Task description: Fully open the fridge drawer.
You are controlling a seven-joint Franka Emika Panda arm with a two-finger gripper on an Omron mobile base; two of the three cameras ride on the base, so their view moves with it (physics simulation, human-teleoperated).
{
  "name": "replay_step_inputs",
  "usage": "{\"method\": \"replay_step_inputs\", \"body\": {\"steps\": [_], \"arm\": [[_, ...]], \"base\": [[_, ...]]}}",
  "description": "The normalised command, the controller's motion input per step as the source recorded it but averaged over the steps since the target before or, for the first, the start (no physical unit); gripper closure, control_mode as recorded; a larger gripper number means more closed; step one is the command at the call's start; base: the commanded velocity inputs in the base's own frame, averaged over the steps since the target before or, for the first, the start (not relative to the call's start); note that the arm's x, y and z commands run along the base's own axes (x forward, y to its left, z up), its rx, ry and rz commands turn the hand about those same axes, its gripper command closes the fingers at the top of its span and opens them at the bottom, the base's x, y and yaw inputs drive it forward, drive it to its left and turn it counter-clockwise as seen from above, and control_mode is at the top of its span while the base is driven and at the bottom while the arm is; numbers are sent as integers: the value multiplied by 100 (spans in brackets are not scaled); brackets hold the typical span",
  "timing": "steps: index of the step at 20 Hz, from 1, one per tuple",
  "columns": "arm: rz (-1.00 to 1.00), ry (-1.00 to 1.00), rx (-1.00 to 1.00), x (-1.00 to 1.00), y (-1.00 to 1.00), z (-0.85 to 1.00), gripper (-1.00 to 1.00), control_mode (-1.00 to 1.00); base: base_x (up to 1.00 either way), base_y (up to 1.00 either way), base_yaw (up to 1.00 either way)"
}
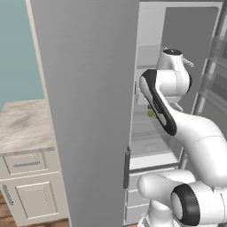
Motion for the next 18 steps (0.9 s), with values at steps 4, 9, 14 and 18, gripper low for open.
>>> {"method": "replay_step_inputs", "body": {"steps": [4, 9, 14, 18], "arm": [[0, -3, 0, -19, -16, 0, -100, -100], [-4, 0, 0, -21, -36, 0, -100, -100], [-11, 0, 0, -5, -32, -5, -100, -100], [-23, 0, 0, 0, -18, -18, -100, -100]], "base": [[0, 0, 0], [0, 0, 0], [0, 0, 0], [0, 0, 0]]}}
